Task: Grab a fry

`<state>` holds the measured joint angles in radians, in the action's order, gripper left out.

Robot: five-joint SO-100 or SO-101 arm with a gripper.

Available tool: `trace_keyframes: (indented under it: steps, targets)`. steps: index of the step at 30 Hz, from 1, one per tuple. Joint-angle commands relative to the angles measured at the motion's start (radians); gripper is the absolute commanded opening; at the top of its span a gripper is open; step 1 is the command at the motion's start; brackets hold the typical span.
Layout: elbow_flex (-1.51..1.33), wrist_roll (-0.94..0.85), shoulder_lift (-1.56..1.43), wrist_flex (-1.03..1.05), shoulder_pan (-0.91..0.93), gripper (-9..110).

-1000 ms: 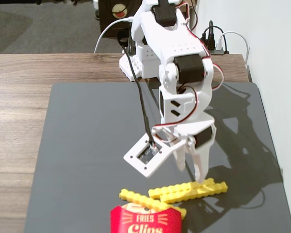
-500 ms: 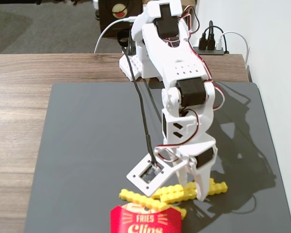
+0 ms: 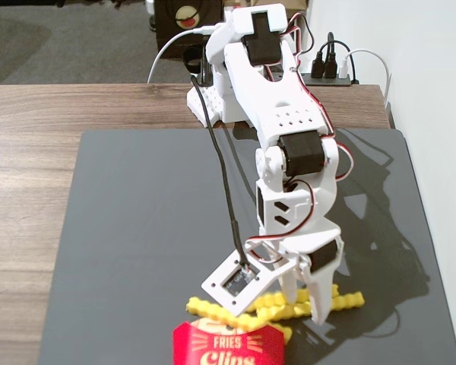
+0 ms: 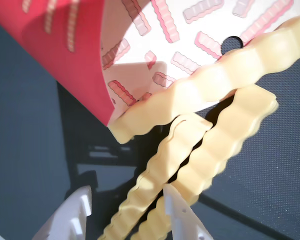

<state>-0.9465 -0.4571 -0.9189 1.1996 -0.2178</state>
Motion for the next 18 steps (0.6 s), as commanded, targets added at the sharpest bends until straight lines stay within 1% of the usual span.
trace_keyframes:
  steps: [1,9,18]
  targets:
    - [0.028,0.009,-0.005,-0.003,-0.015,19]
    - [0.020,0.006,-0.008,0.008,-0.006,19]
    - [0.032,0.023,-0.005,0.020,-0.063,19]
